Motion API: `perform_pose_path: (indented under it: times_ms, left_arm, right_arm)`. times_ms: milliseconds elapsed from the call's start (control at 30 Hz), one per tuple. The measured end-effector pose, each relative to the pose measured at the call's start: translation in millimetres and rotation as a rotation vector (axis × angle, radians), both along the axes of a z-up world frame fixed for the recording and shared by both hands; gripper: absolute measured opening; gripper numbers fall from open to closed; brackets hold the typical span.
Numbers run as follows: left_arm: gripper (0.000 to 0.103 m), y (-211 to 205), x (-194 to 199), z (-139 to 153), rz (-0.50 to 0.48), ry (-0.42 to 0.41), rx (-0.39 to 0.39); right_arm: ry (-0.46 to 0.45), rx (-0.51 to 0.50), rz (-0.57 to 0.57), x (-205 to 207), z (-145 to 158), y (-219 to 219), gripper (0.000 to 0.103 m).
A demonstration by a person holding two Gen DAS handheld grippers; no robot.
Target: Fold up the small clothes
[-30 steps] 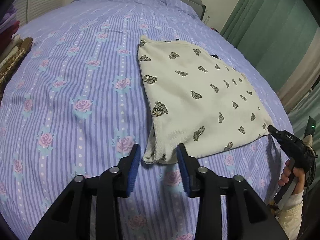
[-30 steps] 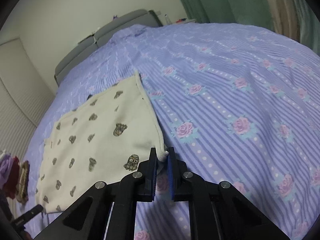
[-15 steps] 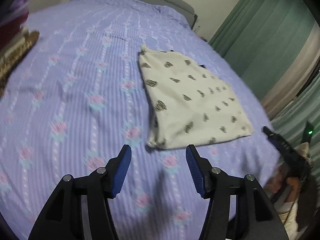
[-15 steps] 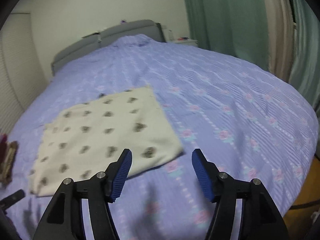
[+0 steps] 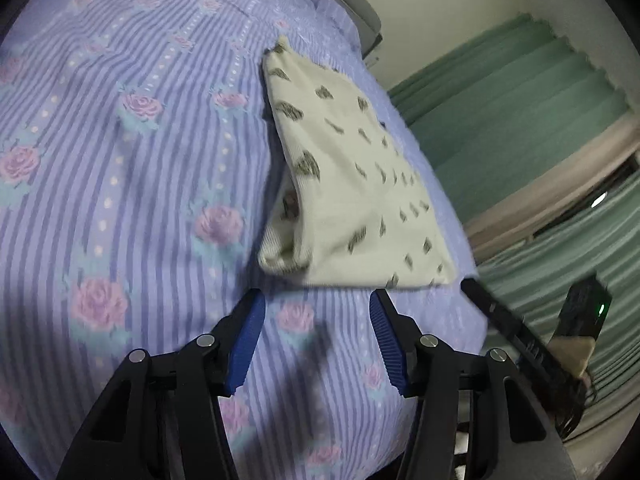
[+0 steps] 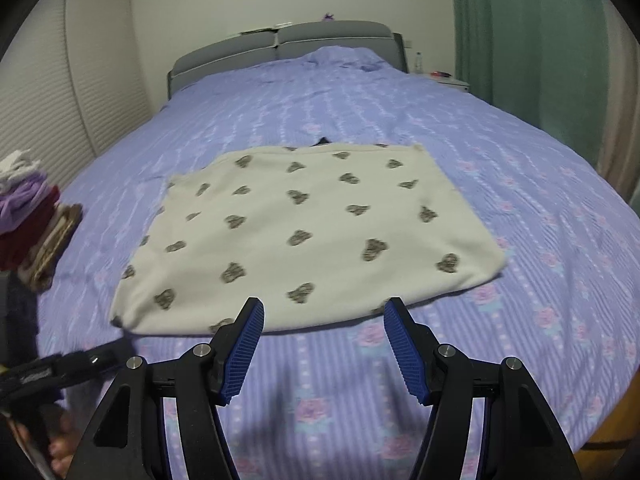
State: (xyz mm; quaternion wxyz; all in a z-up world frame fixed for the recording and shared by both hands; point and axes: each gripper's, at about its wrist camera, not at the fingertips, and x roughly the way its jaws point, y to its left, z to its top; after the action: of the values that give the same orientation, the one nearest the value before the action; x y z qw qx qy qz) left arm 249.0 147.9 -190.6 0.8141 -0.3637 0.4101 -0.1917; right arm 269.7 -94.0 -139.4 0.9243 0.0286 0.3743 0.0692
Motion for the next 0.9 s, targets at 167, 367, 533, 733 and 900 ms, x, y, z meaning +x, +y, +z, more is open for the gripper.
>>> perform_pose_path:
  times_ms: [167, 367, 533, 733, 900]
  left_arm:
    - [0.054, 7.3, 18.0, -4.9, -0.038, -0.047, -0.04]
    - [0.054, 7.4, 45.4, 0.5, -0.124, -0.085, -0.01]
    - [0.054, 2.8, 72.0, 5.2, -0.191, -0.073, -0.022]
    - [0.053, -6.9, 98.6, 12.2, -0.254, -0.027, -0.011]
    - [0.05, -10.8, 110.3, 17.0, -0.281, 0.011, -0.008]
  right_arm:
    - [-0.006, -0.005, 0.038, -0.6, 1.7, 15.2, 0.063]
    - [-0.015, -0.007, 0.044, 7.5, 2.8, 22.6, 0.063]
    - [-0.003, -0.002, 0.031, 19.0, -2.9, 22.3, 0.063]
    - [0.013, 0.012, 0.008, 40.4, -10.5, 16.8, 0.063]
    - [0.02, 0.024, -0.006, 57.7, -14.0, 11.6, 0.063]
